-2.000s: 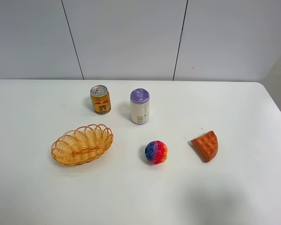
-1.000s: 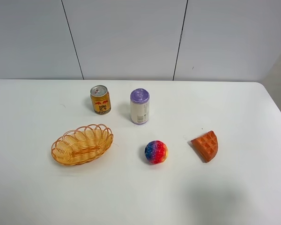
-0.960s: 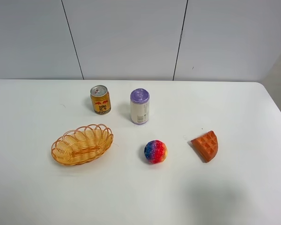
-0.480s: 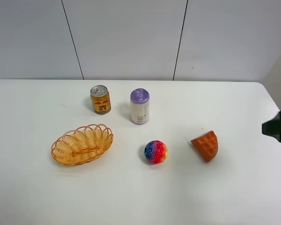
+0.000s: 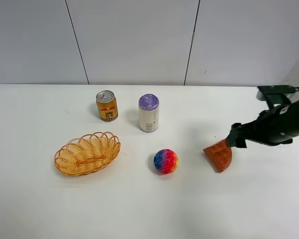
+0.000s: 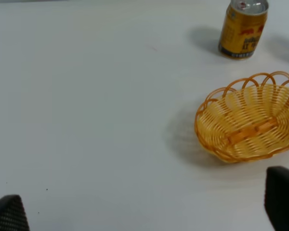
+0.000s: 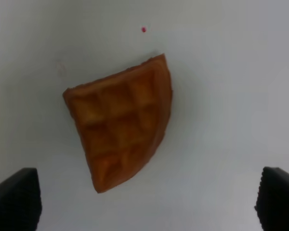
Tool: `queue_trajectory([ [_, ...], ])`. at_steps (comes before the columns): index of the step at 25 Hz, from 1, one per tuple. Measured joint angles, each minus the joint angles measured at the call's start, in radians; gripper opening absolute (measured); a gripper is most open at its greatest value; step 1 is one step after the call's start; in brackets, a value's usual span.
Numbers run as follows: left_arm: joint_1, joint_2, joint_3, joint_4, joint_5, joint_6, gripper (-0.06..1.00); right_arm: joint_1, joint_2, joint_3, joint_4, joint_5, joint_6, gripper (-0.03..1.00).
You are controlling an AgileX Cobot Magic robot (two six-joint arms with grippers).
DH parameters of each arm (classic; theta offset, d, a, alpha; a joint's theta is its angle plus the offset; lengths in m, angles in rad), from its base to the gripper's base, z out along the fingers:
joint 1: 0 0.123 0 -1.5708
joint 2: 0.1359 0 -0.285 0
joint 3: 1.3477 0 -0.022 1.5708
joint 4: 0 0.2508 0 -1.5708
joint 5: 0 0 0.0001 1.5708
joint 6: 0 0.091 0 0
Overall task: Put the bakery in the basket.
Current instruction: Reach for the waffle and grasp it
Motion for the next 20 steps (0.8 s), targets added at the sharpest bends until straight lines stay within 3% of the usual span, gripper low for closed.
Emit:
queue_trajectory([
  [6, 0.0, 0.0, 0.0, 0.0, 0.0, 0.0, 0.99, 0.074, 0.242, -0.013, -0.001, -0.103, -0.06, 0.88],
  [20, 0.0, 0.0, 0.0, 0.0, 0.0, 0.0, 0.99, 0.078, 0.393, -0.118, -0.047, -0.125, -0.061, 0.88],
])
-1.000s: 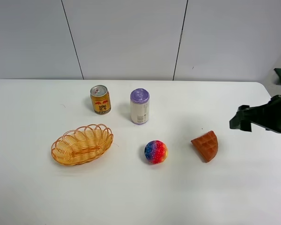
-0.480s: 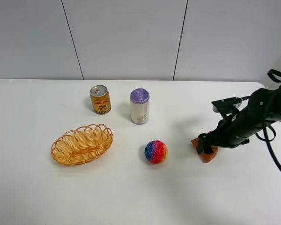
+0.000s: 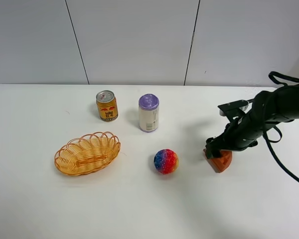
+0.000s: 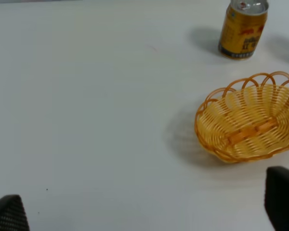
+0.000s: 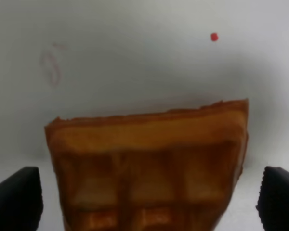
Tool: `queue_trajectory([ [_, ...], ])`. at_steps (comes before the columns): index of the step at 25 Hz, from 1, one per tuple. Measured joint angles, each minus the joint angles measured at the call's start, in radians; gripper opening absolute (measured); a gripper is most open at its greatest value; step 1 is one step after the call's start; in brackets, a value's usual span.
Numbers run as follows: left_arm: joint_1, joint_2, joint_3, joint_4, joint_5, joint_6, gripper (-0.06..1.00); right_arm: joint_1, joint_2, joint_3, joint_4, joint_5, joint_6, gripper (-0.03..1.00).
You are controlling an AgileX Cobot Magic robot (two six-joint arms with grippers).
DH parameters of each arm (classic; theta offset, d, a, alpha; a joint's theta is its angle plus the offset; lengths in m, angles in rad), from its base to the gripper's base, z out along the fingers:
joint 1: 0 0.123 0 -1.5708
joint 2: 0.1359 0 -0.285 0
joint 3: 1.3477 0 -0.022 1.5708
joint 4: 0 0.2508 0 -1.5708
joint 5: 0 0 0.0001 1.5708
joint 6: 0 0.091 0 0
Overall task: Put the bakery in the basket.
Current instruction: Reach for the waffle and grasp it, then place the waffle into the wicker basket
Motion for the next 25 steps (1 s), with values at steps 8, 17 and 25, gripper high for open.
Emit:
queue_trajectory([
  [8, 0.0, 0.0, 0.0, 0.0, 0.0, 0.0, 0.99, 0.0, 0.044, -0.001, -0.01, -0.002, -0.007, 0.73],
  [17, 0.0, 0.0, 0.0, 0.0, 0.0, 0.0, 0.99, 0.005, 0.012, -0.029, -0.016, 0.057, -0.007, 0.65],
  [25, 0.0, 0.0, 0.0, 0.0, 0.0, 0.0, 0.99, 0.161, -0.179, -0.349, -0.014, 0.325, -0.007, 0.65],
])
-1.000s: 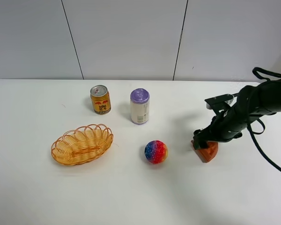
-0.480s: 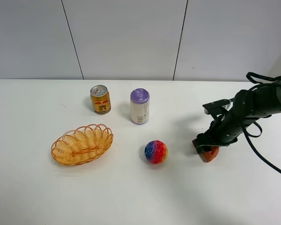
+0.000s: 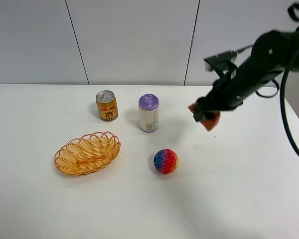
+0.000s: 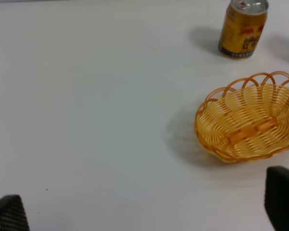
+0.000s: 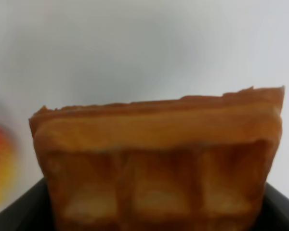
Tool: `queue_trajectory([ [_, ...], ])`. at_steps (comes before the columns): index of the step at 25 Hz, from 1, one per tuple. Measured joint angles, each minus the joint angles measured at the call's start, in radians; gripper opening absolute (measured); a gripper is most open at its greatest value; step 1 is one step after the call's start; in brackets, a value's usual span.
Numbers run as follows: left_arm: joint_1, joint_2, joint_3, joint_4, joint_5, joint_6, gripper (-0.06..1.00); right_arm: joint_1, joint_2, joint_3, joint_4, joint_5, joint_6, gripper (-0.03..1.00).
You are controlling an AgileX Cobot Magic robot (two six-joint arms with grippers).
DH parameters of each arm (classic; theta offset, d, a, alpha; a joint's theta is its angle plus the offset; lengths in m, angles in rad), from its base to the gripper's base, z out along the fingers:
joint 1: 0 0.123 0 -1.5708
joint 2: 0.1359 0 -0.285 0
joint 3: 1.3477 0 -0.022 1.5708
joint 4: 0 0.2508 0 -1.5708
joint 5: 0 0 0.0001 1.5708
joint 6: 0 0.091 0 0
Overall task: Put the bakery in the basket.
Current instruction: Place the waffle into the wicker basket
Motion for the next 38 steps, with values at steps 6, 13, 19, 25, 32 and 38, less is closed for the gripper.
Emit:
queue_trajectory([
  [6, 0.0, 0.0, 0.0, 0.0, 0.0, 0.0, 0.99, 0.197, 0.078, -0.425, -0.002, 0.158, -0.021, 0.65],
  [13, 0.0, 0.0, 0.0, 0.0, 0.0, 0.0, 0.99, 0.337, 0.384, -0.784, 0.014, 0.368, -0.224, 0.65],
  [19, 0.0, 0.0, 0.0, 0.0, 0.0, 0.0, 0.99, 0.411, 0.539, -0.831, 0.146, 0.411, -0.5, 0.65],
  [25, 0.0, 0.0, 0.0, 0.0, 0.0, 0.0, 0.99, 0.457, 0.599, -0.85, 0.227, 0.408, -0.676, 0.65],
  [32, 0.0, 0.0, 0.0, 0.0, 0.0, 0.0, 0.99, 0.468, 0.704, -0.905, 0.233, 0.376, -0.625, 0.65],
  [38, 0.0, 0.0, 0.0, 0.0, 0.0, 0.001, 0.99, 0.468, 0.751, -0.917, 0.235, 0.331, -0.563, 0.65],
])
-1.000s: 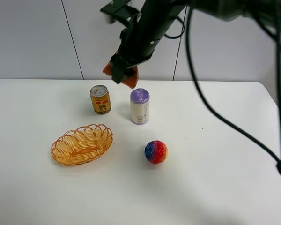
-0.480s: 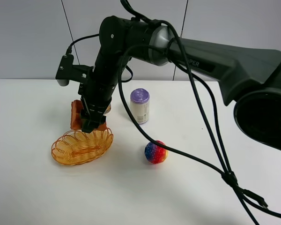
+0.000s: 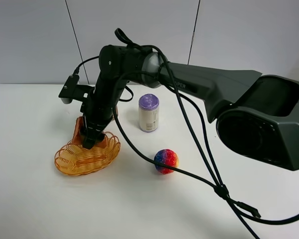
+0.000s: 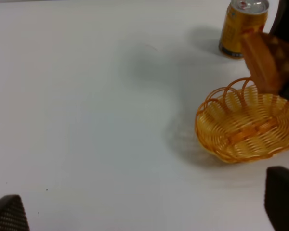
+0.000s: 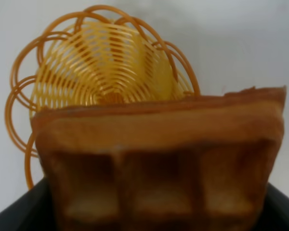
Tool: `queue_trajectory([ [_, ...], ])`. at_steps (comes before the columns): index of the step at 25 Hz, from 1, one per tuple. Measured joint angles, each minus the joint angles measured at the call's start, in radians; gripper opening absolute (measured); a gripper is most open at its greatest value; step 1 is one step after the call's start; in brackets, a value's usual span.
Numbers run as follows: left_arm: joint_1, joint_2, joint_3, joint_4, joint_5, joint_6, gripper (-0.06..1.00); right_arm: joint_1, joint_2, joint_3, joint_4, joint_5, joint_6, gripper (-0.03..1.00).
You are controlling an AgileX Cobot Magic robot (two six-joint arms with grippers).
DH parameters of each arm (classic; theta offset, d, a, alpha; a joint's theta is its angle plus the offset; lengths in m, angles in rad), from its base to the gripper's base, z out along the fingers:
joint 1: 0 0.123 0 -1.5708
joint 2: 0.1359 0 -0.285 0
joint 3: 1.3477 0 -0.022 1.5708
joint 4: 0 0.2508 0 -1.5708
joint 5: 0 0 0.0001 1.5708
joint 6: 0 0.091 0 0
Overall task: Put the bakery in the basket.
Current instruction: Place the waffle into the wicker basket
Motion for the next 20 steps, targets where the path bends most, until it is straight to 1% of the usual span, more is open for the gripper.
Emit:
queue_trajectory([
  [6, 0.0, 0.0, 0.0, 0.0, 0.0, 0.0, 0.99, 0.008, 0.039, 0.0, 0.006, -0.001, 0.049, 0.65],
  [13, 0.0, 0.0, 0.0, 0.0, 0.0, 0.0, 0.99, 0.01, 0.049, 0.0, 0.007, -0.008, 0.143, 0.65],
  [15, 0.0, 0.0, 0.0, 0.0, 0.0, 0.0, 0.99, 0.01, 0.05, 0.0, 0.007, -0.008, 0.147, 0.65],
  [16, 0.0, 0.0, 0.0, 0.0, 0.0, 0.0, 0.99, 0.01, 0.05, 0.0, 0.007, -0.008, 0.156, 0.67],
  [18, 0.0, 0.0, 0.0, 0.0, 0.0, 0.0, 0.99, 0.012, 0.05, 0.0, 0.009, -0.013, 0.185, 0.77],
  [20, 0.0, 0.0, 0.0, 0.0, 0.0, 0.0, 0.99, 0.016, 0.05, 0.0, 0.02, -0.03, 0.209, 0.83],
])
